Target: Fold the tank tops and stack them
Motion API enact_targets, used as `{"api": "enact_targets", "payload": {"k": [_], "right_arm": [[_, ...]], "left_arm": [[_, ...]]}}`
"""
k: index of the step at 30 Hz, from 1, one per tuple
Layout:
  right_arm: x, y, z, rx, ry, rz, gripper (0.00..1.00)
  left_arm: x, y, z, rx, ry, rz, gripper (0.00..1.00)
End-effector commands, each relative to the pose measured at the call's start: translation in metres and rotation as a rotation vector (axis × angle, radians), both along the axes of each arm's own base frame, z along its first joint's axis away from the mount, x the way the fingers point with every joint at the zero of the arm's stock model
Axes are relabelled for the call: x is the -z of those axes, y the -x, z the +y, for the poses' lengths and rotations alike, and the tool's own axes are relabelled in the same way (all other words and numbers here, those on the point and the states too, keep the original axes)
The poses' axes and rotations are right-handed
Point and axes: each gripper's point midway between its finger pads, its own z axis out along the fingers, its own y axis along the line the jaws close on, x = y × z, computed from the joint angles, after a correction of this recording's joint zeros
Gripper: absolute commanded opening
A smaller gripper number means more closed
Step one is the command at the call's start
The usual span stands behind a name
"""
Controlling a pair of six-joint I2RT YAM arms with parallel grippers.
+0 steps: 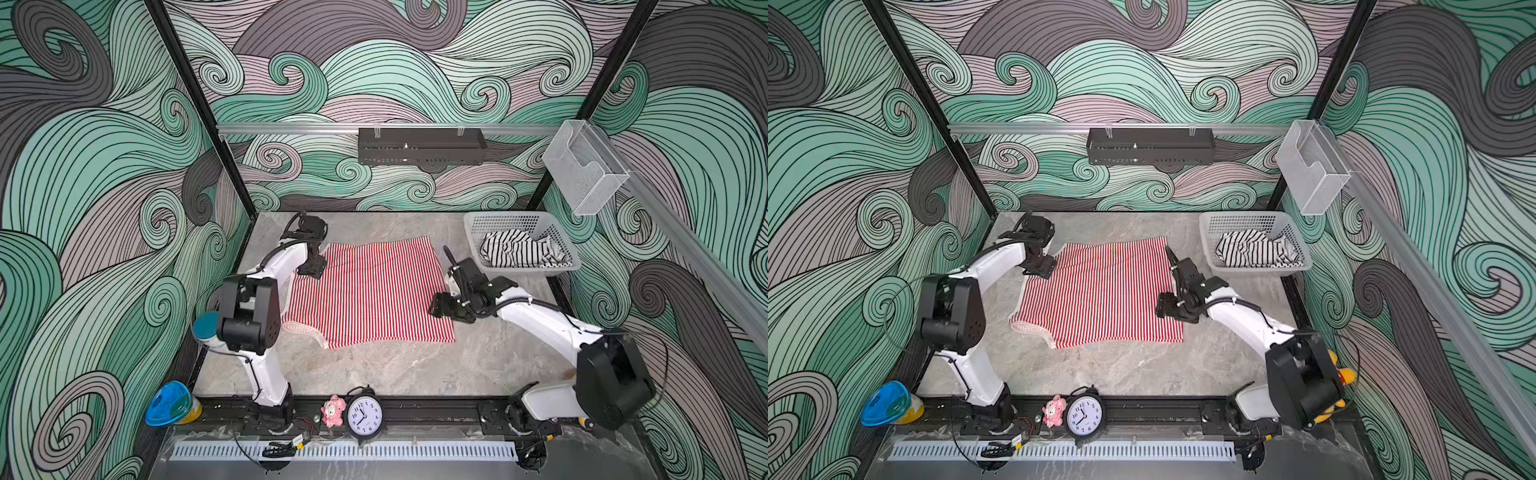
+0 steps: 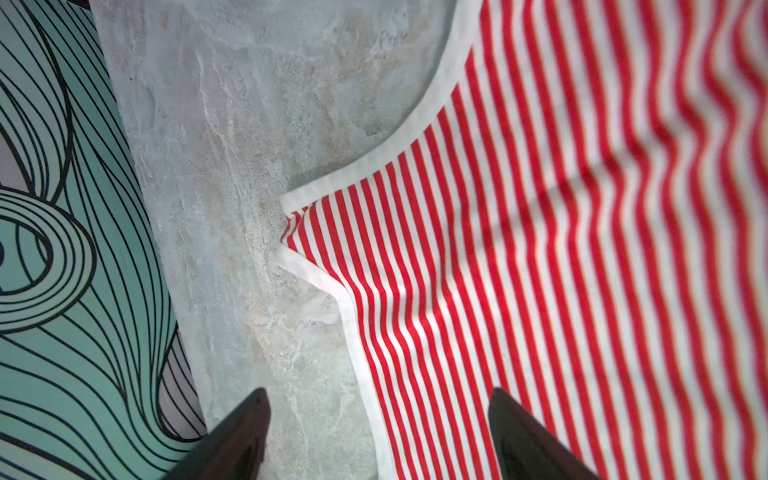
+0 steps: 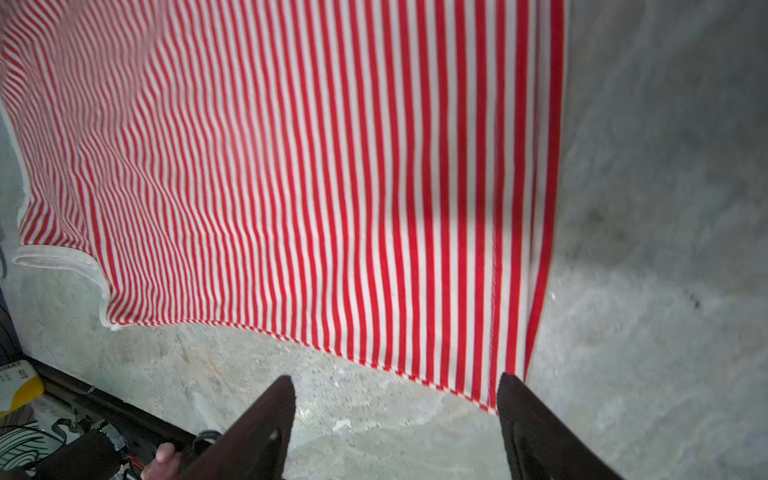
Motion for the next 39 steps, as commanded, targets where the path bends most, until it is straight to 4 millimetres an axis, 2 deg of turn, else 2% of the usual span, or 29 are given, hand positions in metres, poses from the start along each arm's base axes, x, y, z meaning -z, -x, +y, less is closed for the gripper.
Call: {"api": "enact_targets", "payload": {"k": [1,2,4,6,8,11,13,18,24,29,31,33,39], "right_arm": [[0.004,0.017,-0.007,0.142,-0.078,0.025,0.75],[0.005,0.023,-0.009,0.162,-0.091,0.031,0.72],[0.010,0.033,-0.017,0.206,-0.090,0.042,0.66],[0.013,0.038,-0.023,0.242,-0.087,0.047,0.58],[0.017,0.042,-0.028,0.278,-0.085,0.053,0.51],[0.023,0.045,-0.034,0.315,-0.068,0.060,0.44],[0.028,0.045,-0.038,0.338,-0.061,0.072,0.42],[0.042,0.041,-0.039,0.406,-0.092,0.096,0.41],[0.048,0.032,-0.037,0.447,-0.119,0.101,0.43],[0.056,0.033,-0.039,0.457,-0.096,0.128,0.42],[0.058,0.034,-0.042,0.457,-0.075,0.135,0.39],[0.058,0.036,-0.047,0.459,-0.046,0.141,0.33],[0.056,0.032,-0.047,0.460,-0.046,0.127,0.32]], "left_arm": [[0.002,0.025,-0.029,0.122,0.088,0.022,0.71],[0.005,0.035,-0.034,0.155,0.084,0.030,0.61],[0.011,0.054,-0.043,0.213,0.079,0.048,0.30],[0.015,0.069,-0.051,0.261,0.069,0.059,0.16],[0.018,0.084,-0.056,0.304,0.048,0.064,0.10],[0.022,0.102,-0.063,0.342,0.057,0.069,0.09],[0.014,0.113,-0.072,0.374,0.103,0.049,0.10],[0.010,0.140,-0.093,0.455,0.207,0.066,0.13],[0.010,0.163,-0.104,0.534,0.244,0.091,0.13],[0.011,0.169,-0.105,0.546,0.242,0.102,0.14],[0.012,0.171,-0.105,0.547,0.240,0.105,0.14],[0.012,0.172,-0.105,0.548,0.235,0.107,0.14],[0.014,0.172,-0.105,0.552,0.227,0.110,0.14]]}}
